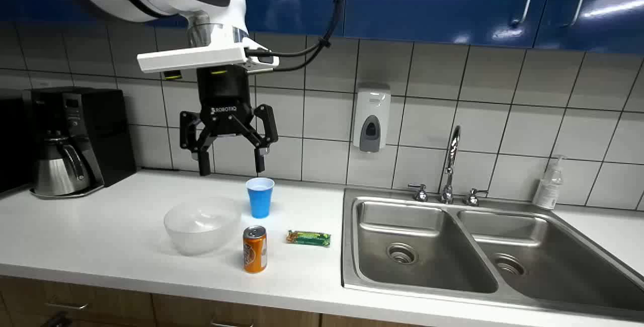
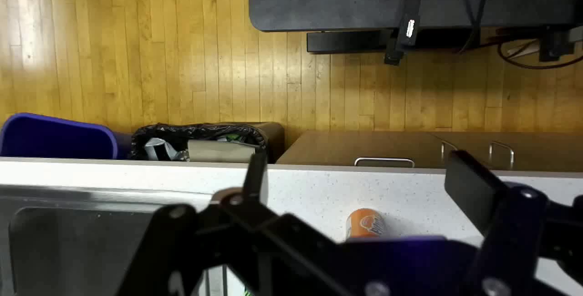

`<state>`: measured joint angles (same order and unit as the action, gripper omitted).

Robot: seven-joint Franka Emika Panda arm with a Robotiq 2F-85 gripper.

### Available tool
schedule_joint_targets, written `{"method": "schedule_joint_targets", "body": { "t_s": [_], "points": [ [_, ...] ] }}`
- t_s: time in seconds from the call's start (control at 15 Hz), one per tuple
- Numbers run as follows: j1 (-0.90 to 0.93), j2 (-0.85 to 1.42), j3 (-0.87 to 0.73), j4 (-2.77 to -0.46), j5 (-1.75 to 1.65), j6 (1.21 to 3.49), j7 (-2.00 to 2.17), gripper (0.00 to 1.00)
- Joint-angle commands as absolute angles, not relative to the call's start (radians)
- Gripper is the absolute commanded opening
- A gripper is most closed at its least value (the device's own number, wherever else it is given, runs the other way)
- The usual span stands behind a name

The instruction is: Put the candy bar in the bowl

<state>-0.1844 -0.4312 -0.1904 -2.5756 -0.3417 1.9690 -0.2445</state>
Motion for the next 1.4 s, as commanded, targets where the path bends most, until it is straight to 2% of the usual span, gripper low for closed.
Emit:
{"method": "schedule_joint_targets", "body": {
  "t_s": [0.0,0.73,1.33],
  "points": [
    [-0.182,-0.431,-0.192,-2.574,-0.342,1.966,-0.244,1.00],
    [-0.185,-0.425,-0.191,-2.577,-0.344,1.972,-0.233,1.00],
    [-0.275,-0.368,-0.280,-2.623,-0.253,2.343,-0.022,1.00]
  ]
}}
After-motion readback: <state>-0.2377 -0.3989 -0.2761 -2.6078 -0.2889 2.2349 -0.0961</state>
